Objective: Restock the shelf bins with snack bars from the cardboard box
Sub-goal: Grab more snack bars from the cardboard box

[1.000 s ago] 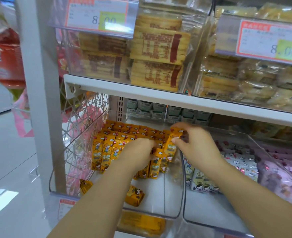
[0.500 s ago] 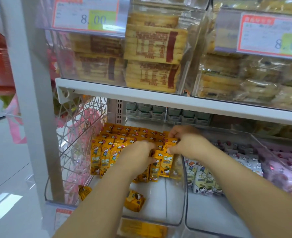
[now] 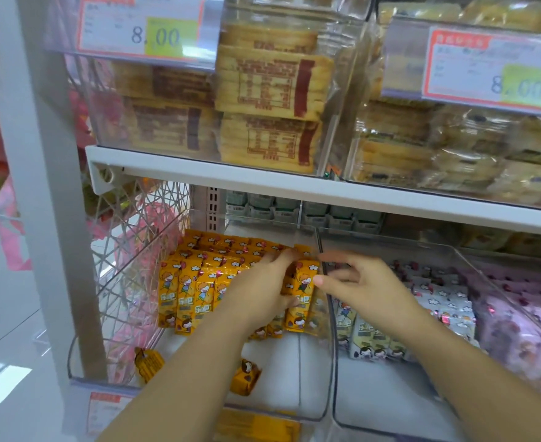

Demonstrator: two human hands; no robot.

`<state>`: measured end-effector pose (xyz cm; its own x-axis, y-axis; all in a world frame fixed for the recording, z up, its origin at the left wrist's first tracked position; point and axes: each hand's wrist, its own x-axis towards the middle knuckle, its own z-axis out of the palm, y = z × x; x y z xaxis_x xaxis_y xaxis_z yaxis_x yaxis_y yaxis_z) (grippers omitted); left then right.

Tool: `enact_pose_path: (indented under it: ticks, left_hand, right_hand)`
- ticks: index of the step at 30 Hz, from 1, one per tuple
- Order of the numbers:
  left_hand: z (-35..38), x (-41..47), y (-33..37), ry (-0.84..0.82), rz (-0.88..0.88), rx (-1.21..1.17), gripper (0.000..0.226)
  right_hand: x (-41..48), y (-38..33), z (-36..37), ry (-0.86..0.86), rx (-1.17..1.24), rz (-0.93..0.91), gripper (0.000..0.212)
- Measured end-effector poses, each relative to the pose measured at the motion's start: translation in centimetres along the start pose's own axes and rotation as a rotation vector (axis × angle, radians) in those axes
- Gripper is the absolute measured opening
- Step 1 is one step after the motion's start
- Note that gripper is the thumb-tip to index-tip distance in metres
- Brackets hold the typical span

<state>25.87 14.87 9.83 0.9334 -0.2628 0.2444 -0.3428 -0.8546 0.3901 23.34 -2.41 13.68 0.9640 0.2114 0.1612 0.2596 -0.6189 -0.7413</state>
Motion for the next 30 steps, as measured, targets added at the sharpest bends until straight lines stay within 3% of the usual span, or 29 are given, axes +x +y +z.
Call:
enact_pose_path:
  ticks: [3,7,10,14,17,22,27,29,30]
  left_hand:
    - [0.2,-0.1,0.4,-0.032,0.051,0.254,0.06]
    - [0.9,0.2,0.7,-0.058,0.044,0.362,0.061]
    - [0.5,-0.1,0.2,-0.054,0.011,0.161,0.063]
    - [-2.4,-2.1,-1.5,-0.013,-0.023,-0.211,0.059]
    - [-5.0,-4.7,-3.5,0.019,-0.045,-0.273,0.048]
    - [-6.2,-8.7,-6.3,-0.032,-0.153,-0.33,0.032]
    - [-5.8,-9.7,-8.1,-0.085,-0.201,-0.271,0.034]
    - [-5.4,-9.7,-8.4,-0.085,-0.214,-0.254,0.034]
    - [-5.2,-9.8,-8.5,-0.091,-0.227,-0.256,0.034]
  right_hand:
    - [-1.1,0.9,0.4,-0.005,0.139,0.004,0.037]
    - [-1.4,0.9,0.7,0.009,0.164,0.006,0.038]
    - [-1.7,0.6,0.7,0.045,0.105,-0.019,0.034]
    - [-2.4,-2.1,1.0,0.185,-0.097,-0.252,0.023]
    - [-2.7,-5.1,2.8,0.042,-0.117,-0.338,0.019]
    - [-1.3,-6.5,8.1,-0.234,-0.334,-0.197,0.019]
    - [-0.5,-5.8,12.1,-0.384,-0.491,-0.11,0.008]
    - [-0.2,-5.4,13.1,-0.402,-0.534,-0.054,0.013]
    - [0.0,-5.1,13.5,-0.39,-0.554,-0.045,0.002]
